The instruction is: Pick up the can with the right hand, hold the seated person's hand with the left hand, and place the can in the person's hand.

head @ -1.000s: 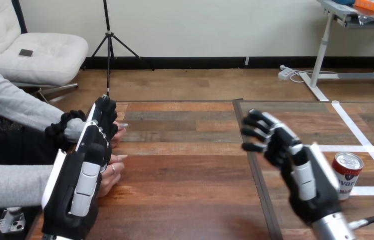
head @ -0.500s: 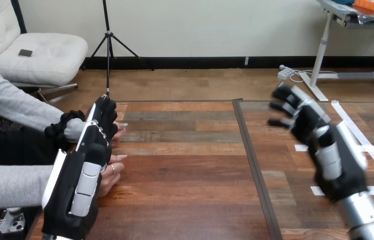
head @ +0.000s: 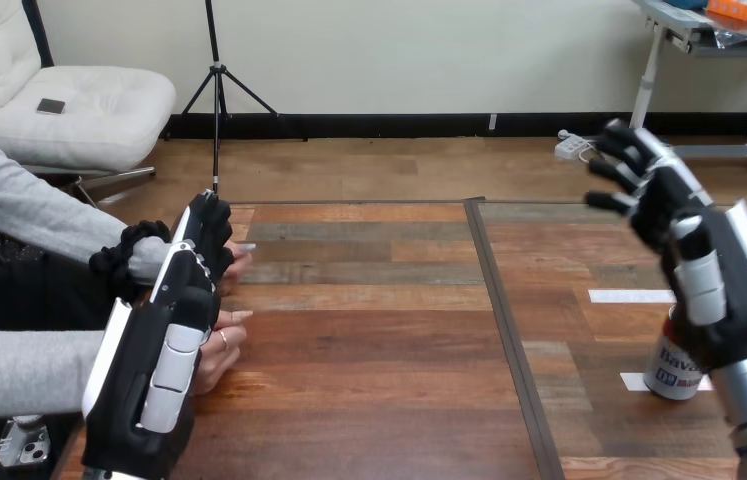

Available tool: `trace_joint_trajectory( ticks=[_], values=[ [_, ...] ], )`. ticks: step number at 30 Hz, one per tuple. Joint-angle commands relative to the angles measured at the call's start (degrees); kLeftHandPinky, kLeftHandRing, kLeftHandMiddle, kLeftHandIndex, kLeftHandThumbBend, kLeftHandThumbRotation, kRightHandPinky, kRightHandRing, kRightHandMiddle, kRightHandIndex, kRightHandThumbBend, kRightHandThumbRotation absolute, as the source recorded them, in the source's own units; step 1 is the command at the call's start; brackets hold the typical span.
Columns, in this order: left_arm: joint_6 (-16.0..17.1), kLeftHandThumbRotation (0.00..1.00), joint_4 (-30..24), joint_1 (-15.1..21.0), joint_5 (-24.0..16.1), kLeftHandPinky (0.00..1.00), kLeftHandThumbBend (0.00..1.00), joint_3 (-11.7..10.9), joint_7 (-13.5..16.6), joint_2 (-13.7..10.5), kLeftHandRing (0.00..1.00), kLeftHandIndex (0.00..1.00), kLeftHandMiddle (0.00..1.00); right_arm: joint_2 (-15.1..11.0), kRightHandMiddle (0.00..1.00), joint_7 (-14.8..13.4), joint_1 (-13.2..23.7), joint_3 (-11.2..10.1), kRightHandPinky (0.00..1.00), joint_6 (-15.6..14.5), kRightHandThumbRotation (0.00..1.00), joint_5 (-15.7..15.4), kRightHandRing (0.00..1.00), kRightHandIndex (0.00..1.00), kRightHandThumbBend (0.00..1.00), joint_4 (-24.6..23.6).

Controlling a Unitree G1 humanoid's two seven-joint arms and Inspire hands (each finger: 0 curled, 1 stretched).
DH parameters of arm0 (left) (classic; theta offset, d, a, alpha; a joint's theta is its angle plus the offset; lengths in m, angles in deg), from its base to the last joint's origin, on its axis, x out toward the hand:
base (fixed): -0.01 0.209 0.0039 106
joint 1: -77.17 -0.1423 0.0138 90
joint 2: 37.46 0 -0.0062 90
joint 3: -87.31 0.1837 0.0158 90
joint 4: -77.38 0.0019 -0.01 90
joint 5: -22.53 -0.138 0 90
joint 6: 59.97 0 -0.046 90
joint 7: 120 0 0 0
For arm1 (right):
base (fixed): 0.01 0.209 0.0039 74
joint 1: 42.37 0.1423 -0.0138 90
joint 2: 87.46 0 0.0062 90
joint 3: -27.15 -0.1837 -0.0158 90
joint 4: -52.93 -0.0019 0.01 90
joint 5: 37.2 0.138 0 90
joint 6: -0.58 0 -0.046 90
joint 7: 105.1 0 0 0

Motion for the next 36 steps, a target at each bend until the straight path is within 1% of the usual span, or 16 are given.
trace_joint_trajectory(
  ticks=[1,5,8,11,14,17,20,23,24,26,29,32,35,36],
  values=[
    [1.54,0.95,-0.68,2.81,-0.76,1.00,0.78,-0.63,0.40,-0.03,1.00,1.00,1.00,-1.58,0.91,-0.43,4.18,-1.26,0.80,1.19,0.99,0.49,0.89,0.91,1.00,-0.32],
    [1.81,0.94,-0.41,2.96,-0.84,1.00,0.79,-0.67,0.48,-0.08,1.00,1.00,1.00,-2.00,0.91,-0.57,4.44,-1.93,0.80,0.82,0.99,0.71,0.89,0.91,1.00,-0.09],
    [1.95,0.94,-0.22,3.11,-0.84,1.00,0.79,-0.66,0.37,-0.23,1.00,1.00,1.00,-2.61,0.91,-0.60,4.66,-2.41,0.80,1.15,0.99,0.48,0.89,0.91,1.00,0.48],
    [2.52,0.94,0.20,3.38,-1.12,1.00,0.79,-0.69,0.32,-0.36,1.00,1.00,1.00,-3.17,0.90,-1.13,5.09,-2.89,0.79,2.40,0.99,-0.25,0.88,0.91,1.00,1.54],
    [2.29,0.93,0.01,3.40,-1.35,1.00,0.79,-0.67,0.54,-0.37,1.00,1.00,1.00,-3.70,0.90,-1.95,5.40,-3.33,0.78,3.08,1.00,-1.06,0.88,0.90,1.00,2.69],
    [1.82,0.93,-0.55,3.21,-1.69,1.00,0.79,-0.61,0.81,-0.47,1.00,1.00,1.00,-4.15,0.90,-1.81,5.96,-3.65,0.77,3.78,1.00,-0.92,0.88,0.90,1.00,4.37],
    [1.82,0.93,-0.58,3.23,-1.69,1.00,0.79,-0.55,0.85,-0.41,1.00,1.00,1.00,-4.64,0.90,-1.77,6.37,-4.02,0.77,3.86,1.00,-0.75,0.89,0.91,1.00,5.91],
    [2.14,0.92,-0.41,3.35,-1.99,1.00,0.79,-0.61,1.05,-0.26,1.00,1.00,1.00,-5.14,0.90,-3.10,6.66,-4.46,0.77,4.55,1.00,-2.00,0.88,0.91,1.00,7.72],
    [2.19,0.92,-0.32,3.41,-1.86,1.00,0.78,-0.60,0.97,-0.23,1.00,1.00,1.00,-5.33,0.90,-3.47,6.77,-4.65,0.77,4.26,1.00,-2.16,0.88,0.91,1.00,8.28],
    [2.22,0.92,-0.22,3.49,-1.66,1.00,0.77,-0.58,0.84,-0.20,1.00,1.00,1.00,-5.54,0.90,-3.82,6.93,-4.78,0.78,3.93,0.99,-2.21,0.88,0.90,1.00,8.93],
    [1.76,0.92,-0.50,3.38,-1.74,1.00,0.76,-0.58,0.98,-0.20,1.00,1.00,1.00,-6.10,0.90,-3.69,7.39,-4.99,0.78,4.51,0.97,-2.17,0.88,0.90,0.98,10.49],
    [2.36,0.92,0.09,3.67,-1.69,1.00,0.76,-0.67,0.84,-0.22,1.00,1.00,1.00,-6.84,0.90,-4.72,7.81,-5.20,0.80,4.58,0.96,-3.11,0.88,0.90,0.99,12.35],
    [1.87,0.92,-0.35,3.53,-1.94,1.00,0.77,-0.64,1.00,-0.35,1.00,1.00,1.00,-7.52,0.90,-5.10,8.31,-5.31,0.81,5.35,0.94,-3.46,0.89,0.90,1.00,14.34],
    [1.76,0.92,-0.50,3.48,-2.10,1.00,0.77,-0.65,1.08,-0.40,1.00,1.00,1.00,-7.78,0.90,-5.75,8.41,-5.38,0.81,5.51,0.93,-3.96,0.89,0.90,1.00,15.02]
  ],
)
